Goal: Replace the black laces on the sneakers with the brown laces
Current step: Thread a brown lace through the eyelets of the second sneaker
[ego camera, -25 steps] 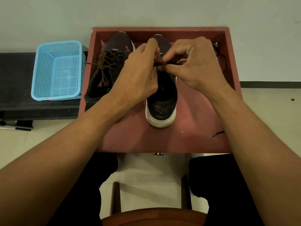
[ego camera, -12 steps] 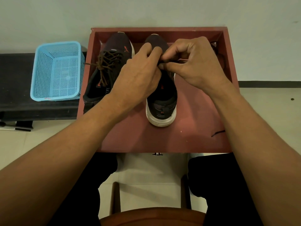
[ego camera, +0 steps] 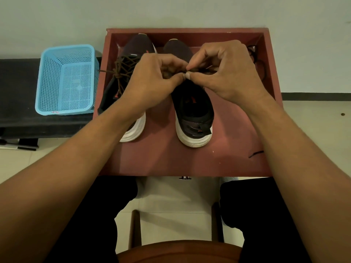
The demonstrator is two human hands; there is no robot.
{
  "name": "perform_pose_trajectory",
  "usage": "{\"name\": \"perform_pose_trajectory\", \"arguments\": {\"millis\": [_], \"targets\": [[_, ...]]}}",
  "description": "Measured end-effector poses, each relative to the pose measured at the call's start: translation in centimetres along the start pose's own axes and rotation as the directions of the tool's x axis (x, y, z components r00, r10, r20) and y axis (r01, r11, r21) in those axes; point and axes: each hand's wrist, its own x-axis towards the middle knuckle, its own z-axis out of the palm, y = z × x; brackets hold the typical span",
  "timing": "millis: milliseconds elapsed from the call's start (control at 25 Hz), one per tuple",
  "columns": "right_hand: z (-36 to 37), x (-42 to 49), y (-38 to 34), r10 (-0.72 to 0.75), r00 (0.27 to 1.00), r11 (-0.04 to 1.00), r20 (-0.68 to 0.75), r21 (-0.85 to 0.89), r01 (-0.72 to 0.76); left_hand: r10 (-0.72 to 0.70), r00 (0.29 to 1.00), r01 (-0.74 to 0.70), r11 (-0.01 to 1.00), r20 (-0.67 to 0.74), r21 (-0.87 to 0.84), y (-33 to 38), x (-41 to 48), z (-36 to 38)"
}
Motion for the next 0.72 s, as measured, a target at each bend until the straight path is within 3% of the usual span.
{"name": "perform_pose_trajectory", "arguments": {"millis": [80,160,360,560,640,720], "targets": [[0.2,-0.1,-0.1,-0.014,1.000,1.000,-0.012,-0.011,0.013,-0.181,0.983,0.178,0.950,0.012,-0.257,0.3,-0.2,0.0],[0.3,0.0,-0.2,-0.014,1.000,1.000,-0.021,-0.006,0.014,-0.331,0.942,0.321,0.833,0.059,-0.451,0.7,-0.1,0.1],[0.2,0.0,-0.4,0.011,1.000,1.000,0.012,-0.028,-0.010,-0.436,0.877,0.463,0.652,0.203,-0.600,0.6,0.3,0.0],[-0.2,-0.1,0.0,0.068,0.998,0.997,0.001,-0.027,-0.068,-0.452,0.876,0.462,0.682,0.169,-0.567,0.6,0.3,-0.3],[-0.5,-0.1,0.0,0.110,0.994,0.994,0.000,-0.022,-0.110,-0.411,0.909,0.394,0.794,0.070,-0.464,0.6,0.1,-0.5],[-0.9,-0.3,-0.1,0.149,0.988,0.989,0.026,-0.022,-0.149,-0.287,0.957,0.266,0.929,-0.049,-0.258,0.4,0.0,-0.7]]}}
